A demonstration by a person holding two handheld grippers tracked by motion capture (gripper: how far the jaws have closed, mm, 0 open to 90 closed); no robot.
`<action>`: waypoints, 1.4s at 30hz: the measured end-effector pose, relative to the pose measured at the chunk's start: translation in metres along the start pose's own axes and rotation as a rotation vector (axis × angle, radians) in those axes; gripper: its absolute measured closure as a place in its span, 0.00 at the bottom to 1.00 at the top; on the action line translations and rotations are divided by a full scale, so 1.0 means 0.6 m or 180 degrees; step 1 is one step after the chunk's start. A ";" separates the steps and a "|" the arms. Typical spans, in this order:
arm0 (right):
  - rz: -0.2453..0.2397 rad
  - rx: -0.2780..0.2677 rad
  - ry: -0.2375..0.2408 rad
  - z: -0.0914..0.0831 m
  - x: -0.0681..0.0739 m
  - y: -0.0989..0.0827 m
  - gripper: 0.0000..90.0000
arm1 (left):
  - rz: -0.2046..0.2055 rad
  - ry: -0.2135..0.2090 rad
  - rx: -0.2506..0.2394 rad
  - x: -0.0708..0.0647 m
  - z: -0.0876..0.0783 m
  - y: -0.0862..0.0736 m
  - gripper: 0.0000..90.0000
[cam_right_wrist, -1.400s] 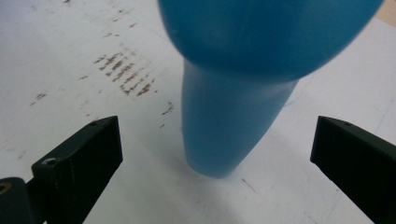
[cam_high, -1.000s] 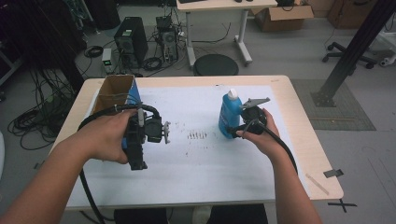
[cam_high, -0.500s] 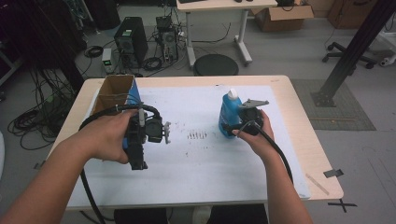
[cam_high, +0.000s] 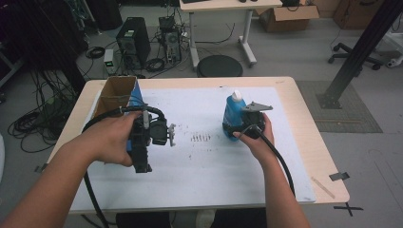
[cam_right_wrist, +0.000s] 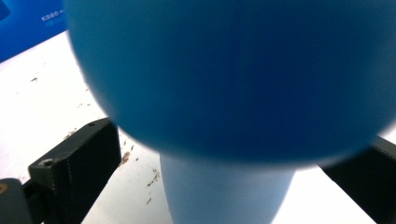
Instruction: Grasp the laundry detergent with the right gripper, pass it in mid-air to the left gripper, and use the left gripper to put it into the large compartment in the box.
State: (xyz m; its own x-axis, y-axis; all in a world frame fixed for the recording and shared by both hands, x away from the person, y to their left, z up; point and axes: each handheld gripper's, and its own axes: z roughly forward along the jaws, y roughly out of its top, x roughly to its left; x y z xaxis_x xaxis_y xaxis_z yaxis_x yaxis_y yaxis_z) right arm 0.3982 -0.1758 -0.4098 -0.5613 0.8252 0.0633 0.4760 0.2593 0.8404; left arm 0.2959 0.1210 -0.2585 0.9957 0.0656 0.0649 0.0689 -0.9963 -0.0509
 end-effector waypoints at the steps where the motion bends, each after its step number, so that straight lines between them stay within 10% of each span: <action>1: 0.0023 -0.0038 -0.0008 0.003 0.002 -0.002 0.01 | 0.0012 0.0003 -0.0008 0.000 -0.001 0.000 0.00; 24: 0.0178 -0.0271 -0.0149 0.015 0.003 -0.015 0.03 | -0.0024 -0.0002 -0.0013 0.002 0.006 -0.009 0.00; 42: 0.0153 -0.0243 -0.0199 0.020 0.006 -0.020 0.23 | -0.0023 0.0001 -0.0008 0.002 0.009 -0.011 0.00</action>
State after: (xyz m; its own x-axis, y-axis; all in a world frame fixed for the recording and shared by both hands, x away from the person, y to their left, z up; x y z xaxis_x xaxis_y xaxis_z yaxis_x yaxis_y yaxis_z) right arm 0.3985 -0.1701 -0.4262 -0.4945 0.8661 0.0729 0.4470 0.1816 0.8759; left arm 0.2970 0.1277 -0.2636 0.9952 0.0726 0.0656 0.0758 -0.9960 -0.0480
